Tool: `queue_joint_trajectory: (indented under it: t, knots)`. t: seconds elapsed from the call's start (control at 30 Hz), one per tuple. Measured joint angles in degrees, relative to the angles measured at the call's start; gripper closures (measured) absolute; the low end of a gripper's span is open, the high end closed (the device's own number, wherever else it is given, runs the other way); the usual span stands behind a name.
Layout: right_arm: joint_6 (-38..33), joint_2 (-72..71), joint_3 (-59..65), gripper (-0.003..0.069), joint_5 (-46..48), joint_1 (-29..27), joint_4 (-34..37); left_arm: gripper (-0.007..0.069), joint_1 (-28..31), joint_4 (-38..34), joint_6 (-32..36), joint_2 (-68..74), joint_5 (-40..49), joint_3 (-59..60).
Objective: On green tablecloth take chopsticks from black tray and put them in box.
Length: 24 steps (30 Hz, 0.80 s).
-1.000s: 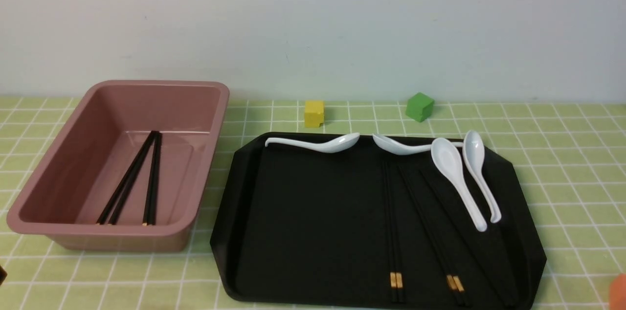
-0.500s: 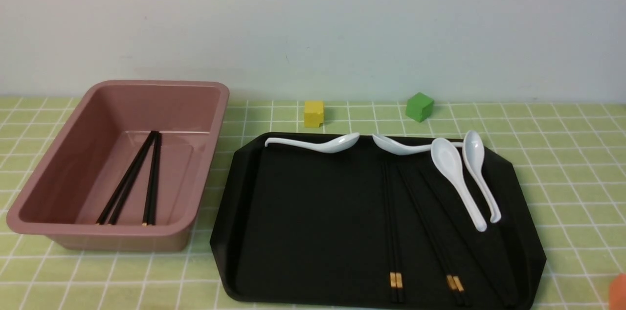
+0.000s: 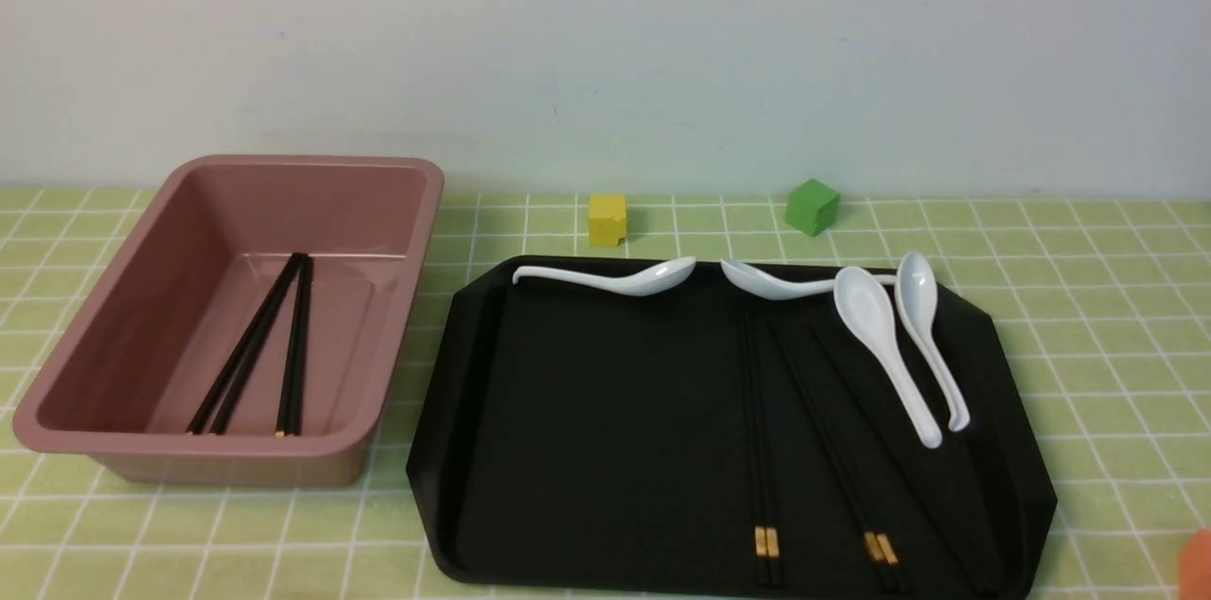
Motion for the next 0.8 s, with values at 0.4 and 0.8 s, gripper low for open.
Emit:
queue_joint_trajectory:
  t: [0.4,0.8]
  knots:
    - [0.0,0.0,0.0,0.0419,0.0,0.0,0.0,0.0621,0.0,0.0,0.0,0.0,0.0,0.0]
    - [0.0,0.0,0.0,0.0419,0.0,0.0,0.0,0.0609,0.0,0.0,0.0,0.0,0.0,0.0]
